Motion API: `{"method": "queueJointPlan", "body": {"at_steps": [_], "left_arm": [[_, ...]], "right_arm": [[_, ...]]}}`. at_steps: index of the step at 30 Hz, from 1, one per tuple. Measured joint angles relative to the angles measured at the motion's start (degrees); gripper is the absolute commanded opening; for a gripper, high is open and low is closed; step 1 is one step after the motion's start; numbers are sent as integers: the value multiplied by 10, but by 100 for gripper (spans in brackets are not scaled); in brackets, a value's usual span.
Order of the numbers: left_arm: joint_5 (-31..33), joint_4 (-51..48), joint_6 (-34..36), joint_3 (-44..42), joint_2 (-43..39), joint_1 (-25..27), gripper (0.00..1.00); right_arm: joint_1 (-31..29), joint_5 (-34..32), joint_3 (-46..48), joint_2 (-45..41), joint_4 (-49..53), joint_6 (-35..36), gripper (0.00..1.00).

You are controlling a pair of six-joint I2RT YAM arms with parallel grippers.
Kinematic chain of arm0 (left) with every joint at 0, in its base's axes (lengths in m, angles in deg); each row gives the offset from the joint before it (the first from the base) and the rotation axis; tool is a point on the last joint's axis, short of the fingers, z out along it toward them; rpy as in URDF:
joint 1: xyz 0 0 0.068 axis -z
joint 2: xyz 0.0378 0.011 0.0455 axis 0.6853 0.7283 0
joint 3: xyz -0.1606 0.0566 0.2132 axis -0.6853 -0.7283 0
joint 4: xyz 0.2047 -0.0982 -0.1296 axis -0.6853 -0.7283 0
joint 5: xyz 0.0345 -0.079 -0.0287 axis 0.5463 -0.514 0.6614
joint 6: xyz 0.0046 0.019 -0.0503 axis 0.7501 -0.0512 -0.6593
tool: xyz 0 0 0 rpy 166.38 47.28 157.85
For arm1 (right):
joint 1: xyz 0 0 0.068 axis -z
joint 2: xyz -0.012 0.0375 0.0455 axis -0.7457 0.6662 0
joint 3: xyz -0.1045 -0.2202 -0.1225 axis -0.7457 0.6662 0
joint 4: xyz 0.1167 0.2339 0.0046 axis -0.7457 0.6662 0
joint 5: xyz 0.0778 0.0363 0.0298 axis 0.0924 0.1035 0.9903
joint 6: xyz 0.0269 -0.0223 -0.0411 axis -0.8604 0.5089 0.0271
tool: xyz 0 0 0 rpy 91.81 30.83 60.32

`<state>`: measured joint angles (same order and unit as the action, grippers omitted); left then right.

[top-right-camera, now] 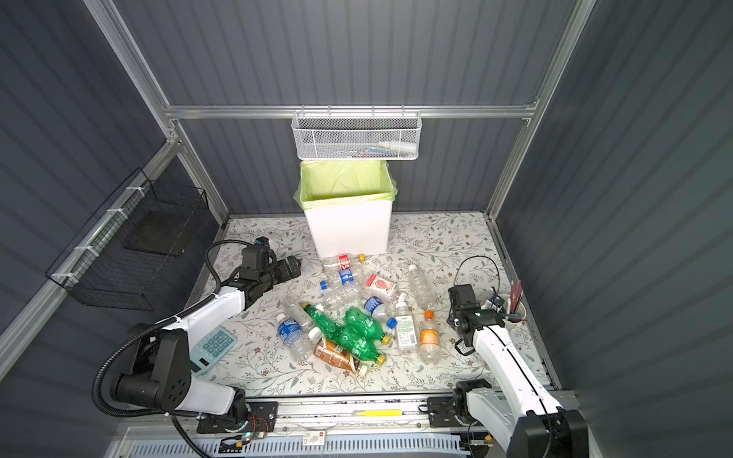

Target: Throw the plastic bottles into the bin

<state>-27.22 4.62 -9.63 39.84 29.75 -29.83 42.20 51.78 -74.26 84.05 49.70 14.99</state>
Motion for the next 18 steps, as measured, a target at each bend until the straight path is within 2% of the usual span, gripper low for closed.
{"method": "queueJointPlan", "body": {"at_steps": [7,18], "left_arm": [[-5,6,0,0,3,0,100],[-9,9,0,-14,3,0,100]], "right_arm": [[-24,1,7,6,-16,-27,99],[-33,-13,2,-24,32,-37,99]]}}
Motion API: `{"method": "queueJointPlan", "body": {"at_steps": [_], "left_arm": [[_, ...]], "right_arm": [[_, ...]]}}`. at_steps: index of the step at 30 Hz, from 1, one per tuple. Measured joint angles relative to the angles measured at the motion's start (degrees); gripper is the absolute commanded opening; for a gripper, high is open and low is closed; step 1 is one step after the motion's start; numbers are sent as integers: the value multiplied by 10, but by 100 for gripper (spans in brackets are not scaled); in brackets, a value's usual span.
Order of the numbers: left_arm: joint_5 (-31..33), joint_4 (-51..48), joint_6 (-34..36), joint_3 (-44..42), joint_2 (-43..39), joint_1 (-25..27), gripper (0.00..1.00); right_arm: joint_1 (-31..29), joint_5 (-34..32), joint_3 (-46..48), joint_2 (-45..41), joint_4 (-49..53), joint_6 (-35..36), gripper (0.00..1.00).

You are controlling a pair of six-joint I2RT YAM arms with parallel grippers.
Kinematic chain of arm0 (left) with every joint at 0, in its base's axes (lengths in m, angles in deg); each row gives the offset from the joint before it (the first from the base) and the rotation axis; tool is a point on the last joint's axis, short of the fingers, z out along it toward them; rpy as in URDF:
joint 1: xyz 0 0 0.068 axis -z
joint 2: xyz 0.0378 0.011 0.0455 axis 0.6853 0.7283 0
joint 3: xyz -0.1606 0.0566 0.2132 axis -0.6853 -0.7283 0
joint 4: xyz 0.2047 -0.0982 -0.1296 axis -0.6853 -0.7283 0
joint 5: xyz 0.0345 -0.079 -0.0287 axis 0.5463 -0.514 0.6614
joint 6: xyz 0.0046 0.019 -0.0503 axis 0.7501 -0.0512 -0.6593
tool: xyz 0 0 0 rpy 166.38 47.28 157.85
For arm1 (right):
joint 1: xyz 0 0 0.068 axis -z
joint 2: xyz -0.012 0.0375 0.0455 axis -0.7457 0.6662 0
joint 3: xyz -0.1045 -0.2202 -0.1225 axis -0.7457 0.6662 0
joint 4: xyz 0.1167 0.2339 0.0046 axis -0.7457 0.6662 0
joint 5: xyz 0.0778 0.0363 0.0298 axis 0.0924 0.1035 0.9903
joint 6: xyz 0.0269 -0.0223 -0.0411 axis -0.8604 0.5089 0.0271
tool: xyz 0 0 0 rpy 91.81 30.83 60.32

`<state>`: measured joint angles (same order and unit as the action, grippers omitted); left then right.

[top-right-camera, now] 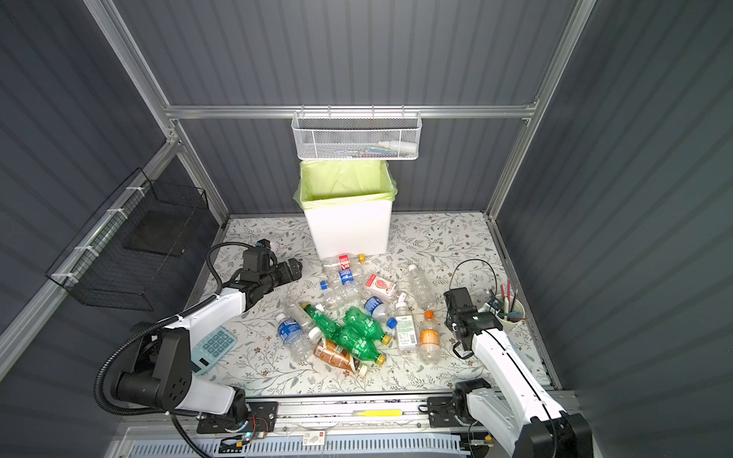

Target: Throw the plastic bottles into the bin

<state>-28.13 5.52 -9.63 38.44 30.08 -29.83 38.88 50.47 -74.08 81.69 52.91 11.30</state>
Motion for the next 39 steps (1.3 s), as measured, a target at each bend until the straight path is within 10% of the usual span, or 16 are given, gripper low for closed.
{"method": "queueJointPlan", "body": {"at_steps": [16,39], "left_arm": [[-10,10,0,-1,5,0,100],[-28,16,-9,-5,12,0,100]], "right_arm": [[18,-43,-24,-97,42,35,99],[202,132,0,-77,-157,252,99]]}}
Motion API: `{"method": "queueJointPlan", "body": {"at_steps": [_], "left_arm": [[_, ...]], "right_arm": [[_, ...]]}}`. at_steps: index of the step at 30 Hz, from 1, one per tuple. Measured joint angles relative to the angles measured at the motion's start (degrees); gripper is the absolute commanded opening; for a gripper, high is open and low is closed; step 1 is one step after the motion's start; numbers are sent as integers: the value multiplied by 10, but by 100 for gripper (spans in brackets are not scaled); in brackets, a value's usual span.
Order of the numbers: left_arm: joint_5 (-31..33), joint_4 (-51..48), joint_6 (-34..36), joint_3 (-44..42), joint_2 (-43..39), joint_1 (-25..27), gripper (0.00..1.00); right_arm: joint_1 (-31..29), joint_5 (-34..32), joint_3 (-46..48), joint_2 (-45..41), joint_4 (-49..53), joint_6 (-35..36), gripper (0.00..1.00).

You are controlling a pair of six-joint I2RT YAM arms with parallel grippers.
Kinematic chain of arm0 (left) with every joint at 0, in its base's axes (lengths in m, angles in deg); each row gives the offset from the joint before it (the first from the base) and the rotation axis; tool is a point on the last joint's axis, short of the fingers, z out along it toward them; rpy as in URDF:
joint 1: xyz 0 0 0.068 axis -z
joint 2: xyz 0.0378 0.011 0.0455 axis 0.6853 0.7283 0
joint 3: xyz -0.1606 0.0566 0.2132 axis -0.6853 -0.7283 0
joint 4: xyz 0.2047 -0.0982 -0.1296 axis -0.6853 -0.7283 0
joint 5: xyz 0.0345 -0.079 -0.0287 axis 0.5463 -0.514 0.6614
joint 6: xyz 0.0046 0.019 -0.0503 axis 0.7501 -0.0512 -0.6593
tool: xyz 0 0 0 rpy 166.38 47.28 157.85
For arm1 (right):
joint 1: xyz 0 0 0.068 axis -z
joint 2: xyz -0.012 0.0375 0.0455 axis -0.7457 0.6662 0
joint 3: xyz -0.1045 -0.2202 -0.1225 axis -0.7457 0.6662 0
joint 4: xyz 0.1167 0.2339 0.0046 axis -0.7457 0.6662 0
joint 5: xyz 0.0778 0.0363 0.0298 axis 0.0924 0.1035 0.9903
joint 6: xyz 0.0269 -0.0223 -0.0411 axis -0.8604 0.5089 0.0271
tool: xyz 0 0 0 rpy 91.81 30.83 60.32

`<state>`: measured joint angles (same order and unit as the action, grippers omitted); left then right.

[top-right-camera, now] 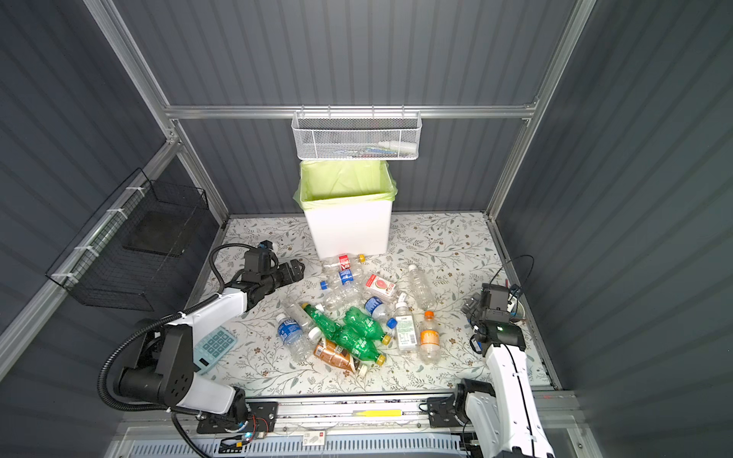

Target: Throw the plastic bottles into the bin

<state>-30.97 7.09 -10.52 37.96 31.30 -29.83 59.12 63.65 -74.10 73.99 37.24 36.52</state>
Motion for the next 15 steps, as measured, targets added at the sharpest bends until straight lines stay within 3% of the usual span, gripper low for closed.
{"method": "queueJointPlan", "body": {"at_steps": [15], "left_arm": [[-1,7,-2,-7,0,0,100]], "right_arm": [[44,87,18,74,-92,43,99]]}}
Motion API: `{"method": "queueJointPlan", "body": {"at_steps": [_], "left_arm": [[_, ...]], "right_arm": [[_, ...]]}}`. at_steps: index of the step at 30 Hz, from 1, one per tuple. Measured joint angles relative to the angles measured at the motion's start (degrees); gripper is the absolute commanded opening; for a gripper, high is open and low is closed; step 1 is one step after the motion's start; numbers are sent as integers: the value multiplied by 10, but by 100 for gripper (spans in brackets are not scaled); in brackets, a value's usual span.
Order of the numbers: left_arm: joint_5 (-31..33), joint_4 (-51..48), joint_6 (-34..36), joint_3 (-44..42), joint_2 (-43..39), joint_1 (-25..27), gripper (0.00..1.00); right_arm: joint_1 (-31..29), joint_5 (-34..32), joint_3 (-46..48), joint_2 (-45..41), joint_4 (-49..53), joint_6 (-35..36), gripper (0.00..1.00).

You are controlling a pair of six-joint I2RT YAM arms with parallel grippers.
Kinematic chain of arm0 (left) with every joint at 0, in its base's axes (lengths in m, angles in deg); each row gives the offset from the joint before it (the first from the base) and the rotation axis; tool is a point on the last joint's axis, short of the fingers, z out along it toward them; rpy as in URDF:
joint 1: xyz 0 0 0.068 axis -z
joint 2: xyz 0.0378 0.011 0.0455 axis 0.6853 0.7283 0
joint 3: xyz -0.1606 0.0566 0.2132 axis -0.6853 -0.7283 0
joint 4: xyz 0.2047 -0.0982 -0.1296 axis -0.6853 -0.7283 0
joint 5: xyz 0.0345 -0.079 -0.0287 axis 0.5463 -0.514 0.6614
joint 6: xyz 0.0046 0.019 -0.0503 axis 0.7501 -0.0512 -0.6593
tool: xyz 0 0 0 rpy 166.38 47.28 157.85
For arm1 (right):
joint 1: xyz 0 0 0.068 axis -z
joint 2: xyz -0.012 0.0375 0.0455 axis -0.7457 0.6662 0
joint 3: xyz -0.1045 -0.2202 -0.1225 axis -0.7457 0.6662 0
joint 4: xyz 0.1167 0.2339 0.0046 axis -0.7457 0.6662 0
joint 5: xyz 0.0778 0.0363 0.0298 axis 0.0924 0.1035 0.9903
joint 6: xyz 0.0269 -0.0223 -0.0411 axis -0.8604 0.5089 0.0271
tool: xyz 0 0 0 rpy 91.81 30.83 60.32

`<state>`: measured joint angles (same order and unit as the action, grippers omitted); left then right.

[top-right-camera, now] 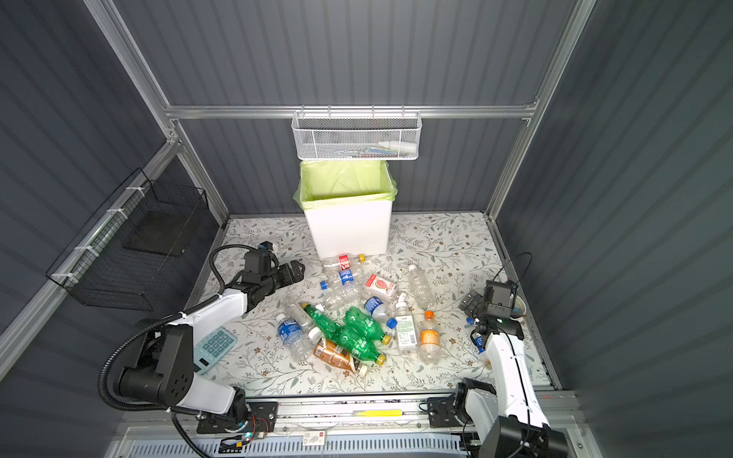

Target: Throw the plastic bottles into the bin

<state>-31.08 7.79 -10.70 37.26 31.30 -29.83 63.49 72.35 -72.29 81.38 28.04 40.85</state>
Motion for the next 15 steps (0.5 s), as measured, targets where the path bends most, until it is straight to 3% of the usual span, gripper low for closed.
{"method": "queueJointPlan", "body": {"at_steps": [15], "left_arm": [[0,0,0,-2,0,0,100]], "right_arm": [[17,38,-16,70,-55,31,99]]}}
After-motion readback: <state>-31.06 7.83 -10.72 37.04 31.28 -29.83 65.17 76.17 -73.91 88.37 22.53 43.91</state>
